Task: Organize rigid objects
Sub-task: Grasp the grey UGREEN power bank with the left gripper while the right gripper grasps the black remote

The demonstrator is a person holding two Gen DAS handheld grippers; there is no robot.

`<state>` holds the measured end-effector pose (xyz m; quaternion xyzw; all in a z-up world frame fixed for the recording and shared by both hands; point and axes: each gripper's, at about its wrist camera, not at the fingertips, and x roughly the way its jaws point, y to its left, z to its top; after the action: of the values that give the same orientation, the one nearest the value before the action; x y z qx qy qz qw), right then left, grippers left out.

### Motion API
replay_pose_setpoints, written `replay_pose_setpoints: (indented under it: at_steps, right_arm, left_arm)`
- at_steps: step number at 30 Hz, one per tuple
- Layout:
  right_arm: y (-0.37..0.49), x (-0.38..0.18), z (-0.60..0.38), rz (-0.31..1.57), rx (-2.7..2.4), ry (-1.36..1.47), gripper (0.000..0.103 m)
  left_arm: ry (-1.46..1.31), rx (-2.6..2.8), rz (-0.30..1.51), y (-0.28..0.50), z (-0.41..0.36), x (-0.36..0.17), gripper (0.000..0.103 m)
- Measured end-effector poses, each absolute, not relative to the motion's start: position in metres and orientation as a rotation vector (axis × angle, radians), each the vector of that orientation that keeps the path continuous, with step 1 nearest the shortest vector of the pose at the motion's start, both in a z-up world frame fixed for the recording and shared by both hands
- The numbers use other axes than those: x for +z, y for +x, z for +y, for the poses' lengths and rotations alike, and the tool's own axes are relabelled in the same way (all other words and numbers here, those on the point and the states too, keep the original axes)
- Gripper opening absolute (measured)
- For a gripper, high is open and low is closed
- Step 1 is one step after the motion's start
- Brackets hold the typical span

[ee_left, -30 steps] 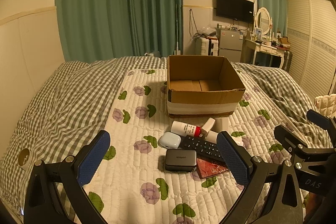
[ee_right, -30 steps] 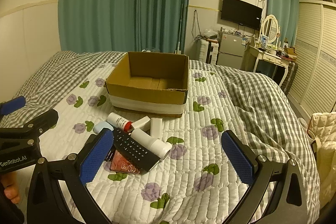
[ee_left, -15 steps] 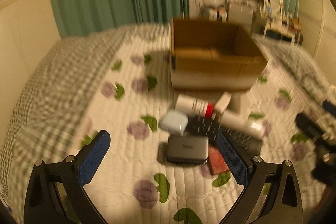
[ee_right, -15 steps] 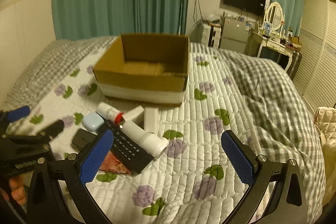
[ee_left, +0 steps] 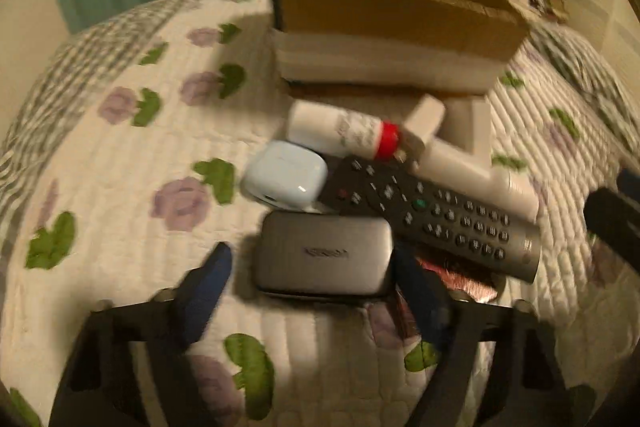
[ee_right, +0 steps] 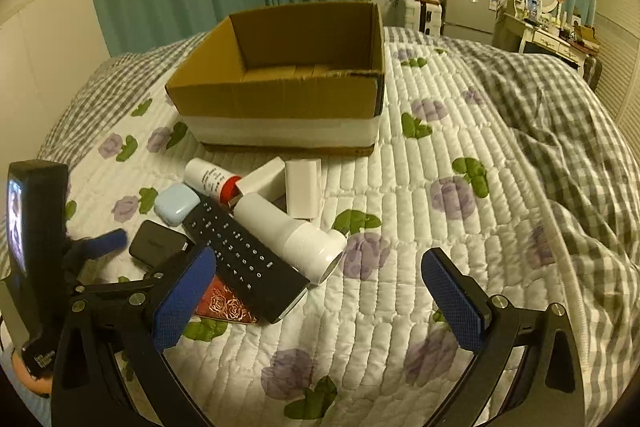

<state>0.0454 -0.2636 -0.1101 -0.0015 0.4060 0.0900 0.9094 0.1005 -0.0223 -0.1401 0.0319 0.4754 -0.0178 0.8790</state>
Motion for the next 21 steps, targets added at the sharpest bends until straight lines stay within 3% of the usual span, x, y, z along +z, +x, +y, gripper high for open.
replay_pose_setpoints:
  at_steps: [13,18,21]
  right_arm:
    - [0.053,-0.119,-0.236,0.898,0.221,-0.128,0.102]
    - [0.062,-0.128,-0.198,0.919,0.316,-0.209,0.075]
    - [0.071,-0.142,-0.174,0.952,0.364,-0.273,0.074]
  left_arm:
    - [0.05,-0.008,0.922,0.085,0.005,-0.098,0.068]
    - [0.053,0.027,0.889,0.087,0.022,-0.085,0.068]
    - [0.038,0.031,0.886,0.088,0.031,-0.084,0.068]
